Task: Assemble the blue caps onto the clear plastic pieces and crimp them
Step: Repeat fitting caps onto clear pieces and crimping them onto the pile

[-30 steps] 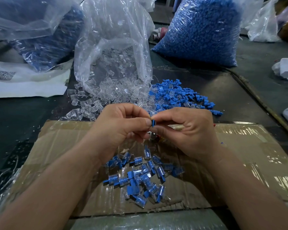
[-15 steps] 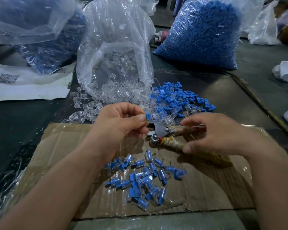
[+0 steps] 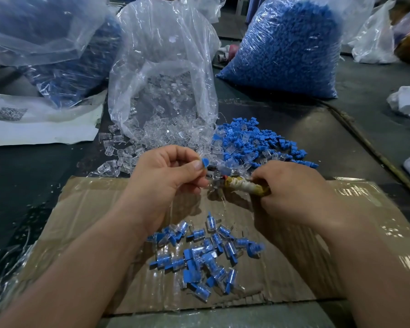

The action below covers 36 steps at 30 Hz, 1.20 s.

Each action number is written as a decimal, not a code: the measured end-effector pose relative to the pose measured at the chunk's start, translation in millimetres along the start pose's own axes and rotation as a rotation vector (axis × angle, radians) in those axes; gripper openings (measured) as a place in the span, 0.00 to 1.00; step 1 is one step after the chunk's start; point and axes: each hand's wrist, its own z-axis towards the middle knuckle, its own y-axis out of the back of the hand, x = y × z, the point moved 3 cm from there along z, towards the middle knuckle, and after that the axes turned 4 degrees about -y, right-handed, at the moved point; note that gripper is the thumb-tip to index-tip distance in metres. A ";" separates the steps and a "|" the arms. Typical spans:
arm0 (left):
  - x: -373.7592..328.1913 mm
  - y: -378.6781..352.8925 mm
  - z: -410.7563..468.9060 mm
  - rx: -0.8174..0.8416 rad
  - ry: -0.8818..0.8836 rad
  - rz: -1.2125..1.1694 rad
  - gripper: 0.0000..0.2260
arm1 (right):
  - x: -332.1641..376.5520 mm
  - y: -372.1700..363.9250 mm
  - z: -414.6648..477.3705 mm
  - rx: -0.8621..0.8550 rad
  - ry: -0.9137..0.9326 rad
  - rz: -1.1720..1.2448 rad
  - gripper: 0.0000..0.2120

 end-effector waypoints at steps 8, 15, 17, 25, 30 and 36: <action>-3.9 3.2 0.6 -0.069 -0.150 0.022 0.07 | -1.4 8.9 -3.6 -0.283 0.019 0.106 0.07; -6.3 1.7 -2.7 -0.078 -0.279 0.121 0.04 | 9.6 5.2 -7.4 -0.165 0.075 0.364 0.07; -7.0 1.2 -3.3 -0.083 -0.307 0.143 0.04 | 11.7 3.2 -7.2 -0.118 0.098 0.362 0.08; -7.1 1.3 -3.0 -0.083 -0.324 0.158 0.03 | 17.8 4.4 -9.2 -0.070 0.127 0.351 0.09; -8.2 0.0 -3.7 -0.077 -0.339 0.155 0.04 | 17.2 8.4 -9.5 -0.188 0.155 0.218 0.10; -10.1 -1.2 -4.8 -0.077 -0.373 0.215 0.07 | 17.4 3.2 -9.3 -0.138 0.124 0.317 0.08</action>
